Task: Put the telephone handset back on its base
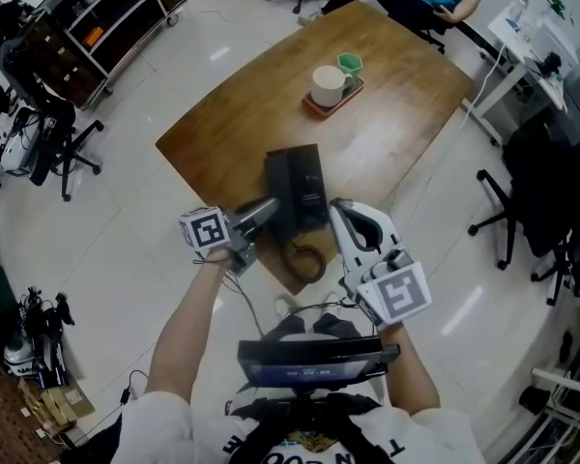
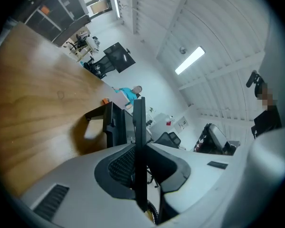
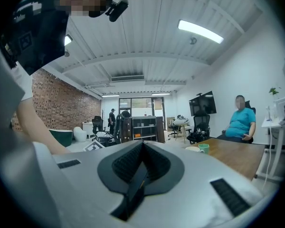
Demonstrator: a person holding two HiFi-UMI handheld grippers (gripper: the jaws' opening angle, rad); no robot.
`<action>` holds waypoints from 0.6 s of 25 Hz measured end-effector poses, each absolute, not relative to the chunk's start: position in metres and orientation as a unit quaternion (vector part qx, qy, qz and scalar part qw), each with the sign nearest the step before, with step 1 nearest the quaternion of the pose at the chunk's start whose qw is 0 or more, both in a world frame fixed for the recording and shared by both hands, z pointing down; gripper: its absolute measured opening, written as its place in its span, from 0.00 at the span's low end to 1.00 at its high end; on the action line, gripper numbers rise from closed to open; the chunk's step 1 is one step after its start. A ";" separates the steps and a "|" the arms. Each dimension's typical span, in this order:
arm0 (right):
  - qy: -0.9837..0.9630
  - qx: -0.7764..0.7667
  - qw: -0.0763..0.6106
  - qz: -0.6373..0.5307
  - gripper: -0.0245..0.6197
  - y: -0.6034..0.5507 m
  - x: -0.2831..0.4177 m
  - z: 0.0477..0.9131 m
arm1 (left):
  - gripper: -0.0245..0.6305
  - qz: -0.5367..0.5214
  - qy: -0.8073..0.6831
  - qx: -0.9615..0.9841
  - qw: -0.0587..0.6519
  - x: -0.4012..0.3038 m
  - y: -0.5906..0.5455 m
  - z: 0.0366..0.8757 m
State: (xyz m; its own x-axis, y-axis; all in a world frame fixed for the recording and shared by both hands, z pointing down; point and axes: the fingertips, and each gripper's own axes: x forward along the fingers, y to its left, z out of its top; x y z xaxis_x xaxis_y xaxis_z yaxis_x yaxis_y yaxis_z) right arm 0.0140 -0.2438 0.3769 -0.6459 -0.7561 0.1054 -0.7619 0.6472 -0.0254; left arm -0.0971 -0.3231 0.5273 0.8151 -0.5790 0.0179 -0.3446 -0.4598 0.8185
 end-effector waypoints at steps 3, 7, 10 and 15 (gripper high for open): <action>-0.906 0.419 0.047 0.038 0.04 -0.247 0.013 0.380 | 0.13 -0.131 -0.270 0.837 0.458 -0.097 -0.331 0.539; -0.908 0.416 0.040 0.034 0.04 -0.255 0.008 0.386 | 0.13 -0.134 -0.266 0.830 0.471 -0.098 -0.338 0.548; -0.910 0.411 0.031 0.039 0.04 -0.262 0.002 0.393 | 0.13 -0.147 -0.260 0.828 0.474 -0.098 -0.341 0.548; -0.914 0.402 0.030 0.045 0.04 -0.267 -0.008 0.400 | 0.14 -0.149 -0.251 0.822 0.490 -0.094 -0.346 0.554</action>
